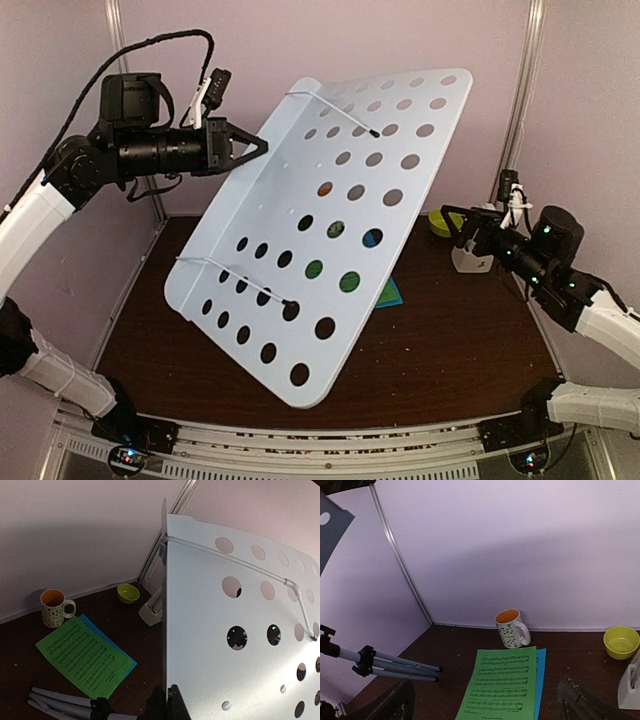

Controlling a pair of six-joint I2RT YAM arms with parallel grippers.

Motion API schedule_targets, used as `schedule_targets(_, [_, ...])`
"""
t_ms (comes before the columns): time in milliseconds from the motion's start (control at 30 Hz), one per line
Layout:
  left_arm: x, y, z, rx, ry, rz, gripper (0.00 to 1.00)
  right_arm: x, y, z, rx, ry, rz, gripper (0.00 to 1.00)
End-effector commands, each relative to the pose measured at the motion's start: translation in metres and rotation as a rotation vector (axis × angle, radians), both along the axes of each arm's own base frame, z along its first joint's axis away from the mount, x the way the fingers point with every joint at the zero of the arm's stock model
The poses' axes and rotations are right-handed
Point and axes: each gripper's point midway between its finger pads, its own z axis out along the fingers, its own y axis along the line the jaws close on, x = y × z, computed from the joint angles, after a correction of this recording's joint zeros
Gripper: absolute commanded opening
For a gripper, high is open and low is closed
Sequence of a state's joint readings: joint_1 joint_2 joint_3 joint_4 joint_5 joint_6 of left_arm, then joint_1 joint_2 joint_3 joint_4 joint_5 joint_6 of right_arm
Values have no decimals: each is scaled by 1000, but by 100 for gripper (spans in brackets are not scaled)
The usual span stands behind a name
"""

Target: Set up the instrument practice props

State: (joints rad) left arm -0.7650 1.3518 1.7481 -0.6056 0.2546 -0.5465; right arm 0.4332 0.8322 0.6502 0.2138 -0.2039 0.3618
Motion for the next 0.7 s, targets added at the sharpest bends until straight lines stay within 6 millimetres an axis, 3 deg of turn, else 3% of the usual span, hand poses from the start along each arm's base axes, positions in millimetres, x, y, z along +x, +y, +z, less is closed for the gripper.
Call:
schedule_targets(0, [-42, 49, 183, -611, -277, -1, 0, -13, 48, 51, -65, -174, 128, 100])
schedule_targets(133, [-45, 58, 198, -720, -232, 6, 0, -20, 97, 74, -80, -222, 286, 100])
schedule_targets(267, [-42, 62, 201, -788, -182, 13, 0, -30, 139, 104, -50, -298, 356, 100])
schedule_targets(333, [-42, 63, 202, -819, -163, 9, 0, -33, 164, 109, -57, -315, 394, 99])
schedule_targets(467, [-44, 65, 206, -876, -143, -14, 0, -36, 194, 122, -65, -370, 421, 92])
schedule_targets(667, [-40, 66, 206, -927, -95, -17, 0, -45, 215, 132, -52, -449, 435, 82])
